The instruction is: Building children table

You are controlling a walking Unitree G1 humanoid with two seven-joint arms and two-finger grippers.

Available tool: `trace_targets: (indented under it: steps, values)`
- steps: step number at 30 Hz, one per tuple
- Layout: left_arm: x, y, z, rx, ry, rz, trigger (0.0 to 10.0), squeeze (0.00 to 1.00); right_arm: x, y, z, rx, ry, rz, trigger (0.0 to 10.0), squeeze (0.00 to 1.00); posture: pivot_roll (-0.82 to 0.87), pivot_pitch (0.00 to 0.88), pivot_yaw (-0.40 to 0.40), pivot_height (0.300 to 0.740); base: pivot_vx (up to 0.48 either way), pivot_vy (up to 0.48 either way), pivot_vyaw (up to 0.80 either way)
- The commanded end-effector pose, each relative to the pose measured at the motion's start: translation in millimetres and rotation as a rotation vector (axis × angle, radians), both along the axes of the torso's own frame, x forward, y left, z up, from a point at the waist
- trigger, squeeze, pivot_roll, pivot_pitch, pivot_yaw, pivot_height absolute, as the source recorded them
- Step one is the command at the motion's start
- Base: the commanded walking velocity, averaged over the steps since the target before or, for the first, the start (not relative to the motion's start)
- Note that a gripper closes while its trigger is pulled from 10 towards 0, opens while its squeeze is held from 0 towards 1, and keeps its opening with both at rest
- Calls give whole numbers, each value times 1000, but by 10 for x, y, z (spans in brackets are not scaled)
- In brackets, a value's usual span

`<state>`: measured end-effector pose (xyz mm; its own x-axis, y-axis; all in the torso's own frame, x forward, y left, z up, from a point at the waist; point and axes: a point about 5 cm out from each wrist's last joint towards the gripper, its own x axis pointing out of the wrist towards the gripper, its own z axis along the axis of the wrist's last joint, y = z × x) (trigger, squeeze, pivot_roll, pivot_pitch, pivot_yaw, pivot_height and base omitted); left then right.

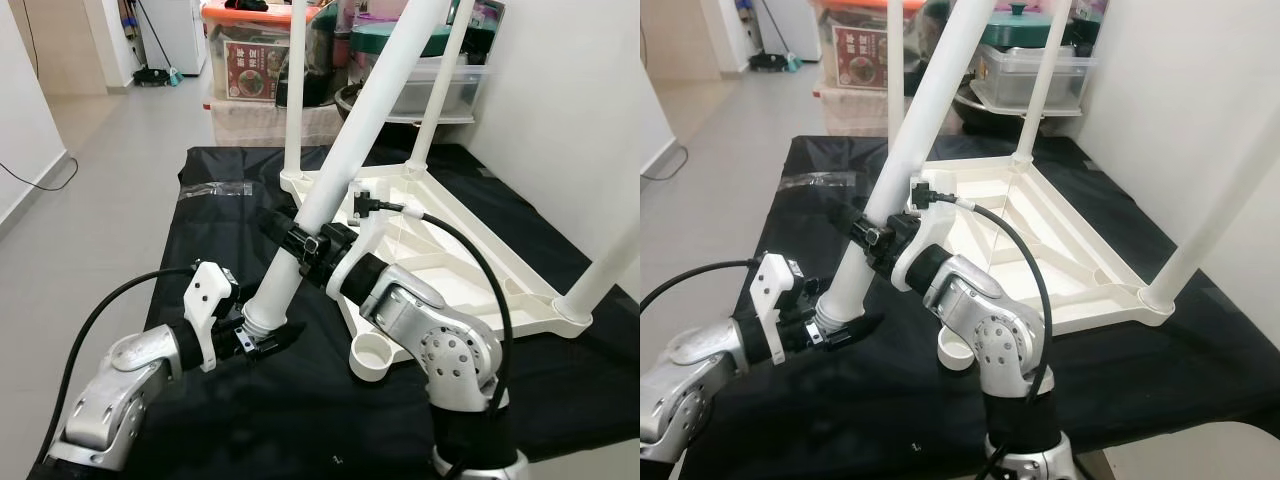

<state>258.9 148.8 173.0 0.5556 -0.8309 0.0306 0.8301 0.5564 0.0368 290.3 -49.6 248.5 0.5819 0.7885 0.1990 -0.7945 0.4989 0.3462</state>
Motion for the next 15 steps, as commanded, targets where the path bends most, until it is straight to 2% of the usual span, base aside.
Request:
trace_targets:
  steps: [1,4,6,7,10,12,14,15]
  values:
    - [-73,4,70,-12,-4,-47,10000,1000,48,-89,-24,-43,-25,-11,0,0,65,0,-85,740,0,0,0]
    - [-222,1,33,25,30,-92,10000,1000,187,-357,-69,-152,-74,-58,0,0,70,0,-95,740,0,0,0]
    - [-250,-1,21,36,39,-103,10000,1000,214,-405,-74,-170,-81,-69,0,0,70,0,-95,740,0,0,0]
    - [-298,-7,5,43,51,-130,10000,0,262,-472,-79,-199,-93,-91,0,0,70,0,-99,740,0,0,0]
    - [-368,-13,-34,49,73,-158,10000,0,366,-620,-78,-266,-129,-143,0,0,72,0,-105,740,0,0,0]
    - [-368,-13,-34,49,73,-158,10000,0,366,-620,-78,-266,-129,-143,0,0,72,0,-105,740,0,0,0]
    - [-345,39,-56,54,67,-96,10000,0,438,-791,-57,-338,-180,-181,0,0,73,0,-103,740,0,0,0]
    - [-345,39,-56,54,67,-96,10000,0,438,-791,-57,-338,-180,-181,0,0,73,0,-103,740,0,0,0]
